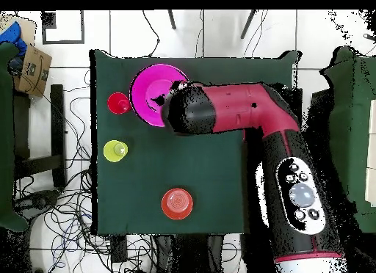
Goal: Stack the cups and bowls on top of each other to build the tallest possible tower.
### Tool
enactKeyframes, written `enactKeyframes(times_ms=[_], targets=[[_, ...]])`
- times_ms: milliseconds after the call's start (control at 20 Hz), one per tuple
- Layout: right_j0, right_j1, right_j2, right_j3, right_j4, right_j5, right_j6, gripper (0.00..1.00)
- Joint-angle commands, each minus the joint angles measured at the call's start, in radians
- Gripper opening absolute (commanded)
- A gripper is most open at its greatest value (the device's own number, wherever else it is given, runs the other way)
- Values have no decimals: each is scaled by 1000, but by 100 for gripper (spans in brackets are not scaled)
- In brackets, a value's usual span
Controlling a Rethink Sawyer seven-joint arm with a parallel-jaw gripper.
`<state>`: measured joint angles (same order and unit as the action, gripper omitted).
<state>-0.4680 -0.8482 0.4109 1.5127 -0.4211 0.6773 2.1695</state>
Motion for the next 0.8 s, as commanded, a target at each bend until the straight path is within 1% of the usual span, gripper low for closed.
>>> enactKeyframes(times_ms=[50, 250, 400, 600, 800], targets=[[134, -6, -195, -63, 22, 66, 368, 0], [182, 27, -233, -84, 40, 34, 407, 0], [200, 64, -244, -108, 52, 7, 420, 0], [233, 111, -272, -130, 65, -41, 464, 0], [280, 167, -313, -176, 73, -80, 521, 0]])
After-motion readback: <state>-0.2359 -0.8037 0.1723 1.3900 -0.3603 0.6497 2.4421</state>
